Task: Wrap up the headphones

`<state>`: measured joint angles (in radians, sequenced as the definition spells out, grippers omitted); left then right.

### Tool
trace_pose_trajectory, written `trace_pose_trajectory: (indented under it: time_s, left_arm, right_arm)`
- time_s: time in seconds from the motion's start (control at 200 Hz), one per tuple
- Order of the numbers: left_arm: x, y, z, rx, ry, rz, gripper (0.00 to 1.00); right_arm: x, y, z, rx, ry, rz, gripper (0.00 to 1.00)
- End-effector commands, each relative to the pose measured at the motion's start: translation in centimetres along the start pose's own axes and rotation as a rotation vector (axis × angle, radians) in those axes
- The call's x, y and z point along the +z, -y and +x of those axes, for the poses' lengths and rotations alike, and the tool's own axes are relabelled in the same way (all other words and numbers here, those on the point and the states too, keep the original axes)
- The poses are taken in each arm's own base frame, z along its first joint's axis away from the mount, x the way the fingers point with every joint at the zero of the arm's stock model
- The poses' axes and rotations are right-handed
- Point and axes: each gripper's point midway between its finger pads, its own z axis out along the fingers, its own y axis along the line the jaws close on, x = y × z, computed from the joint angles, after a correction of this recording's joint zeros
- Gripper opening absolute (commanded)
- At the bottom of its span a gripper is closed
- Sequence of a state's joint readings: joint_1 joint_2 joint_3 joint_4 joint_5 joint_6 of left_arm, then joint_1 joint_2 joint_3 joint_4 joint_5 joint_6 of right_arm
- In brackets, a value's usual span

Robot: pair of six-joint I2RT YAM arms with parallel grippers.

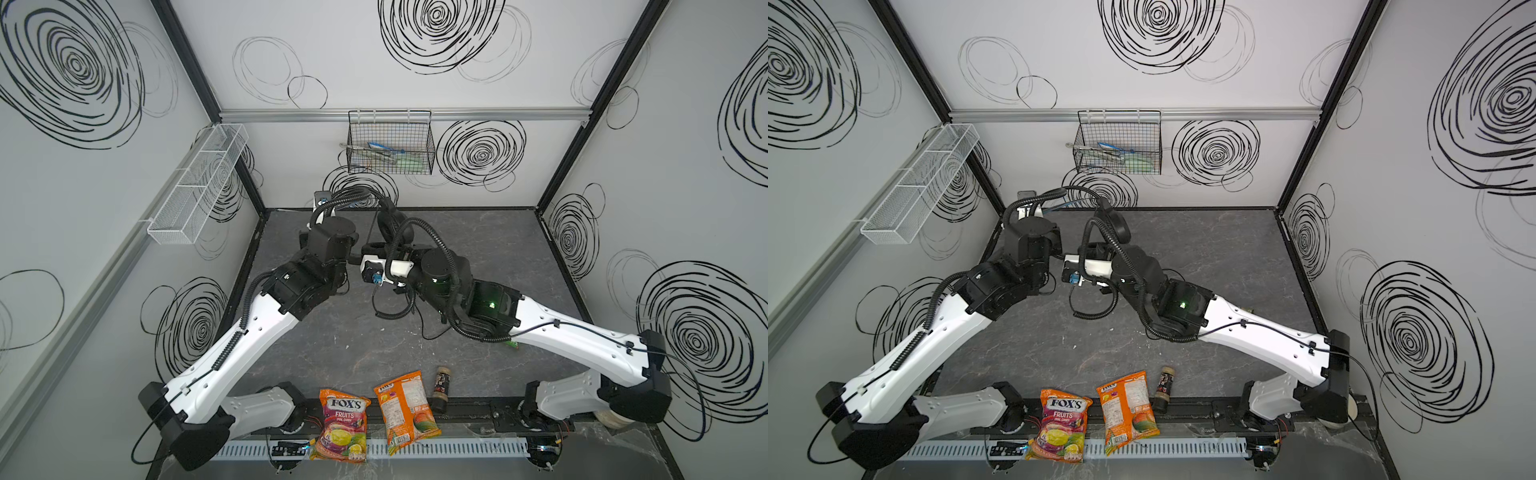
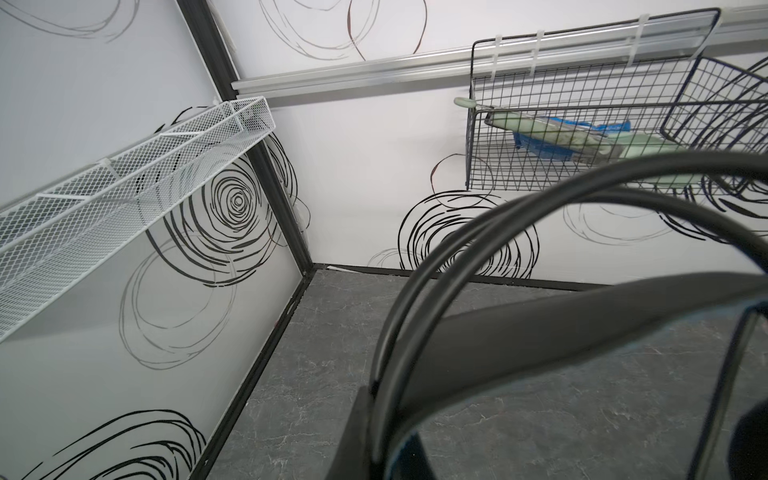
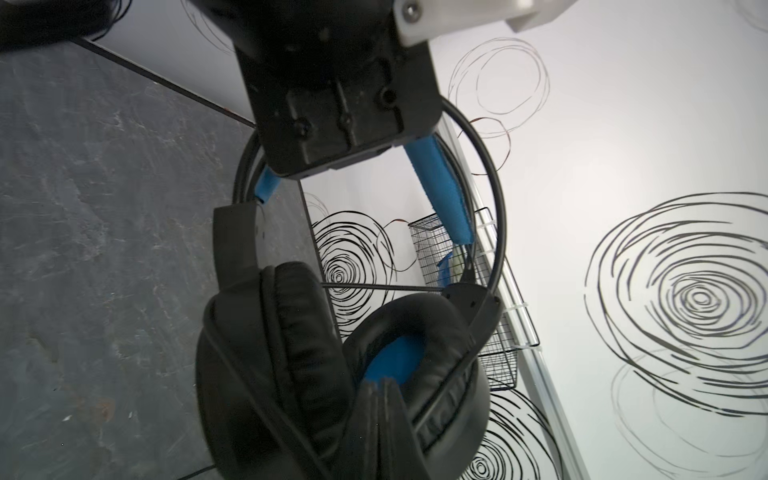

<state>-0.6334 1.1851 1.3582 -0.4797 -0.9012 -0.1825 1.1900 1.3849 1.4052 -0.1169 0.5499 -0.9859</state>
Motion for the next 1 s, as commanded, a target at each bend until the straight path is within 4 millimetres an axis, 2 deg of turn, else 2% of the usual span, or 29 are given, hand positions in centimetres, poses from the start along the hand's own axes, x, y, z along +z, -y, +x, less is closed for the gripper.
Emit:
trace_pose_trajectory:
  time_s: [0.0,0.11,0.225,0.315,0.535,0.72,0.865,0.996]
  left_arm:
    - [-0.6,-2.3,-0.8,0.021,0.007,-0.062,0.0]
    - [-1.1,-2.7,-1.9,0.03,0.015,-0.052,0.0]
    - [-2.0,-2.1,-3.6,0.06,-0.006,-0.002,0.0]
    - [-2.5,-1.6,-4.0,0.102,-0.03,0.022,0.0]
    - [-2.0,-0.5,-1.6,0.172,-0.112,0.086,0.0]
    - [-1.9,1.8,-0.3,0.188,-0.189,0.209,0.0]
    - [-1.8,3.3,0.7,0.177,-0.24,0.309,0.0]
    - [-2.3,4.6,1.8,0.172,-0.268,0.437,0.0]
  right_arm:
    - [-0.9,5.2,-1.2,0.011,0.014,0.191,0.0]
    - [-0.9,5.7,-0.8,-0.029,-0.007,0.224,0.0]
    - [-0.8,5.5,-0.4,-0.101,-0.03,0.244,0.01]
    - [-0.8,5.7,-0.3,-0.129,-0.041,0.27,0.01]
    - [-1.1,6.2,-0.5,-0.154,-0.036,0.272,0.01]
    - [-1.2,3.9,-2.3,-0.2,0.011,0.187,0.0]
    - [-1.2,3.4,-3.0,-0.209,0.021,0.182,0.0]
    - [-1.5,3.7,-2.1,-0.213,-0.008,0.17,0.05]
